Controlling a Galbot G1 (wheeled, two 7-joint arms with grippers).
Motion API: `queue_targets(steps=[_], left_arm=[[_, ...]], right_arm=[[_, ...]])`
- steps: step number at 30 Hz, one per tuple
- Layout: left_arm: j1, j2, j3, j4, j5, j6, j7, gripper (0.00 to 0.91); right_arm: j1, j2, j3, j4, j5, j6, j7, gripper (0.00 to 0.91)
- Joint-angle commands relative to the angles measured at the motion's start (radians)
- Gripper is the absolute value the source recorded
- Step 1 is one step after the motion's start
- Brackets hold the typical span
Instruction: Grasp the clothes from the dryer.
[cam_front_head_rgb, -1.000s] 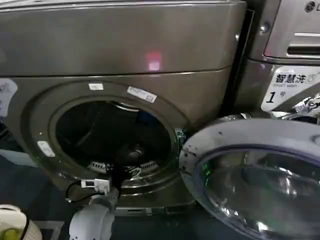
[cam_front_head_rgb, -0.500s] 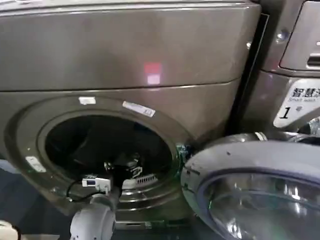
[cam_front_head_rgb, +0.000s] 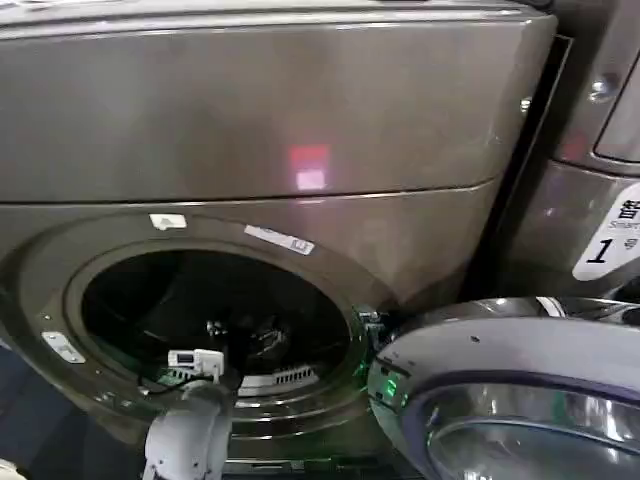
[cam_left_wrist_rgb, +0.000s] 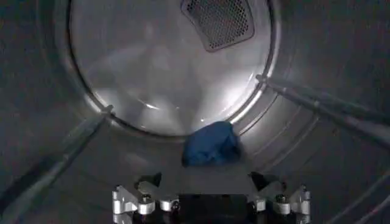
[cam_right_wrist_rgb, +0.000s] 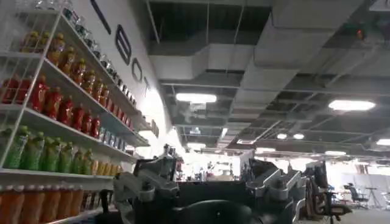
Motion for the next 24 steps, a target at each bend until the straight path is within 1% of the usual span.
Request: queue_targets(steps=[1,2,3,4,5,8,10,12,15,17,22,24], left_arm=[[-0.135,0.043,0.000,0.063,0.544,-0.485,0.709,0.907],[-0.145,0.044,-0.002,0.068,0.590,-0.606,0.750,0.907],[-0.152,0.045,-0.005,0.073,0.589,-0.638,0.764,0.907],[-0.167,0.045,-0.022,0.089,0.562,-0.730,0.765,0.907],[-0.184,0.045,-0.037,0.101,0.582,-0.813,0.765,0.907],[-0.222,0.073,-0.037,0.127,0.598,-0.948,0.766,0.907],[-0.238,0.117,-0.026,0.134,0.566,-1.020,0.767,0.907],[-0.253,0.145,-0.017,0.151,0.562,-1.037,0.767,0.907],[-0.275,0.165,-0.010,0.163,0.547,-1.045,0.768,0.907],[-0.290,0.168,-0.001,0.175,0.542,-1.046,0.767,0.907],[-0.309,0.183,0.020,0.231,0.460,-1.030,0.768,0.907],[-0.310,0.182,0.023,0.243,0.459,-1.031,0.768,0.907]], right_arm=[[-0.001,0.001,0.006,-0.005,0.001,0.002,-0.001,0.907],[-0.003,0.001,0.008,-0.011,0.001,0.003,-0.001,0.907],[-0.005,0.001,0.009,-0.012,0.001,0.004,-0.002,0.907],[-0.006,-0.001,0.010,-0.015,0.001,0.005,-0.003,0.907],[-0.006,-0.002,0.010,-0.017,0.000,0.006,-0.003,0.907],[-0.004,-0.004,0.007,-0.018,0.000,0.005,-0.005,0.907],[-0.006,-0.005,0.006,-0.016,0.000,0.000,-0.008,0.907],[-0.006,-0.009,0.005,-0.021,-0.001,0.001,-0.009,0.907],[0.000,-0.004,-0.005,-0.018,-0.006,0.001,-0.009,0.907],[0.004,-0.003,-0.010,-0.017,-0.018,0.001,-0.009,0.907],[0.003,-0.007,-0.009,-0.022,-0.018,-0.001,-0.008,0.907],[0.001,-0.007,-0.009,-0.026,-0.018,0.000,-0.008,0.907]])
